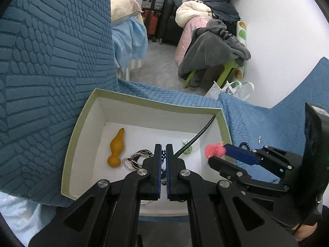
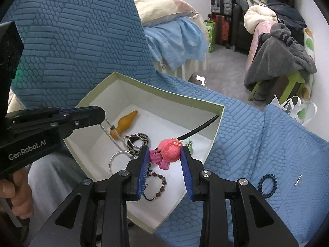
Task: Organize jewelry
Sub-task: 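Open both grippers to drop the keychain and chain into the box, then move the left gripper to the black coiled hair tie while the right gripper moves to the silver pin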
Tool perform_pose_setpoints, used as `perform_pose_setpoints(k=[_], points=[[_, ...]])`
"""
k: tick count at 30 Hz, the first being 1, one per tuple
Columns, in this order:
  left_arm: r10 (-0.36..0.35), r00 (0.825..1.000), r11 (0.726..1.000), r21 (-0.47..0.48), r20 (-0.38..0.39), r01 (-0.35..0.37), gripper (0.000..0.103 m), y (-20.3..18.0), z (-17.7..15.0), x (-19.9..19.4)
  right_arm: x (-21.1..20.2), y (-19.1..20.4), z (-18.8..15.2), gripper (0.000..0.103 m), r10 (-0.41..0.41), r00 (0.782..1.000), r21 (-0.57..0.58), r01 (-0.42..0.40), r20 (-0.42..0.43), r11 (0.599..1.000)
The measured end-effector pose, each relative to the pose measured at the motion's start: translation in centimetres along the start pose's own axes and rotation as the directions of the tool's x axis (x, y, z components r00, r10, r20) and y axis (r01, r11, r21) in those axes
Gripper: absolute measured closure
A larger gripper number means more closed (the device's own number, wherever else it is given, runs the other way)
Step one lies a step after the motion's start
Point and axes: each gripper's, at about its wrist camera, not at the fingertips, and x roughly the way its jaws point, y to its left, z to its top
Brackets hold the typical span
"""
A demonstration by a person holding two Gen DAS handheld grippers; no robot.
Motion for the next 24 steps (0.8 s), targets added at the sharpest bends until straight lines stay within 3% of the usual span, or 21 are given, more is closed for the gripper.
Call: perform_pose_setpoints(k=[1,3,4,5,9,14,24], points=[[-0.004,1.000,1.000,-0.010,0.000,0.004,0.099,0.0,0.1,-0.1,-0.1,0.0,0.1,0.073,0.003,1.000,0.001,-0.003,0.001,1.000],[-0.010,1.000,0.999,-0.037,0.003,0.010,0.084,0.0,0.3,-0.4,-0.7,-0.2,0.3,0.068,0.013,1.000,0.001,-0.013,0.015,1.000],[-0.007,1.000,0.998,-0.055,0.008,0.007,0.057,0.0,0.5,-0.6,-0.9,-0.2,0.4,0.068,0.016,1.000,-0.002,-0.016,0.023,1.000],[-0.001,1.000,0.998,-0.067,0.020,0.002,0.039,0.0,0.6,-0.9,-1.3,-0.3,0.5,0.068,0.013,0.999,-0.006,-0.013,0.034,1.000],[-0.012,0.996,0.998,-0.068,0.084,0.017,0.038,-1.5,1.1,-2.0,-3.0,-1.2,0.8,0.068,0.017,0.996,-0.009,-0.016,0.087,1.000],[-0.044,0.991,0.998,-0.044,0.130,0.050,0.038,-4.4,1.7,-2.2,-6.2,-4.4,0.8,0.068,-0.038,0.986,0.024,0.034,0.163,0.999],[-0.161,0.981,0.987,0.039,0.108,0.157,0.038,-11.8,1.4,0.4,-9.7,-15.3,-2.2,0.068,-0.220,0.956,0.200,0.180,0.196,0.963]])
